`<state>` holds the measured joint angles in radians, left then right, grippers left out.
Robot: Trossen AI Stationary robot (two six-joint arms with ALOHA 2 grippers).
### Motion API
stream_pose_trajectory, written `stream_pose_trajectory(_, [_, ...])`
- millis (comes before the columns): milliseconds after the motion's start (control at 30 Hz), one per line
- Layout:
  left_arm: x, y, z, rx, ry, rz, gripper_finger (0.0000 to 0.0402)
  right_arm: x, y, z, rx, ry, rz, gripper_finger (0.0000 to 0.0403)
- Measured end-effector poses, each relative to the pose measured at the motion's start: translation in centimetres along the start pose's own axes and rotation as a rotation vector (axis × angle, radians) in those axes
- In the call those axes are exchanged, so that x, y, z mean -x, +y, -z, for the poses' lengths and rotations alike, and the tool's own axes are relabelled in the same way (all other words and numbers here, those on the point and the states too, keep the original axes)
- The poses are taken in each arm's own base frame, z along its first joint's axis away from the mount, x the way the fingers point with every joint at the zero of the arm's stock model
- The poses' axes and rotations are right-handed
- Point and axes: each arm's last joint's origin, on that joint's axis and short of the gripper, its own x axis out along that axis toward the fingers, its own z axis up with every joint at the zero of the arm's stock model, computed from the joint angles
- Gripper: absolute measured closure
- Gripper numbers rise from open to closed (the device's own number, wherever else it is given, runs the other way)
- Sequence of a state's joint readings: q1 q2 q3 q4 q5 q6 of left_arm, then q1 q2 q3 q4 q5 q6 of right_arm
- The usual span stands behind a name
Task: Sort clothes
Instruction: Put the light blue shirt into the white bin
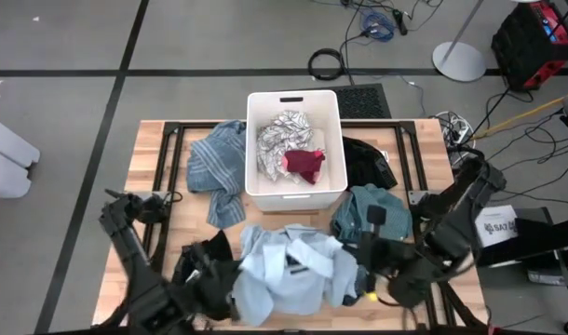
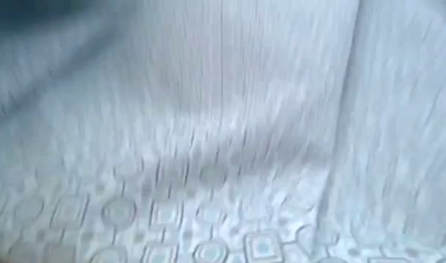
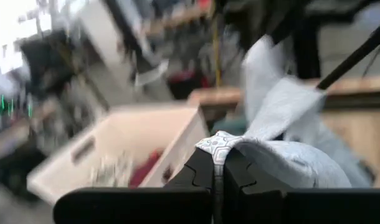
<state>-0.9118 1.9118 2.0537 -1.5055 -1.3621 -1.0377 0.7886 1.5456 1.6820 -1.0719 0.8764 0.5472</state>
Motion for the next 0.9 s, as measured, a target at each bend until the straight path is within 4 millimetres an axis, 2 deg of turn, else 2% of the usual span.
stream_pose_trajectory(67, [-1.6, 0.5, 0.8, 0.063, 0.09, -0.026, 0.0398, -1.5, -0.1, 1.0, -0.003, 0.063, -0.005, 0.0403])
stream_pose_trajectory(200, [-3.8, 0.7, 2.4, -0.004, 0.225, -0.044, 0.0399, -5.2, 0.1, 3.7, -0.011, 0.159, -0.007, 0.0403])
stream_pose_trajectory(367, [-6.9, 0.7, 5.5, -0.1, 0.376, -0.109, 0.0399, -9.9, 0.1, 7.1, -0.023, 0.225, -0.089, 0.0403])
stream_pose_trajectory(500, [-8.6, 1.0, 8.2, -0.135, 0.508, -0.156, 0.04, -12.8, -0.6, 9.2, -0.045, 0.254, -0.157, 0.0403])
stream_pose_trajectory(667, [-9.3, -0.4, 10.7, -0.076, 0.629, -0.081, 0.04, -14.2, -0.3, 11.0, -0.1, 0.266, -0.34, 0.0403])
stream_pose_trajectory(900, [-8.8, -2.2, 12.4, -0.056, 0.789, 0.116, 0.0397, -14.1, 0.6, 11.7, -0.153, 0.333, -0.54, 0.0403])
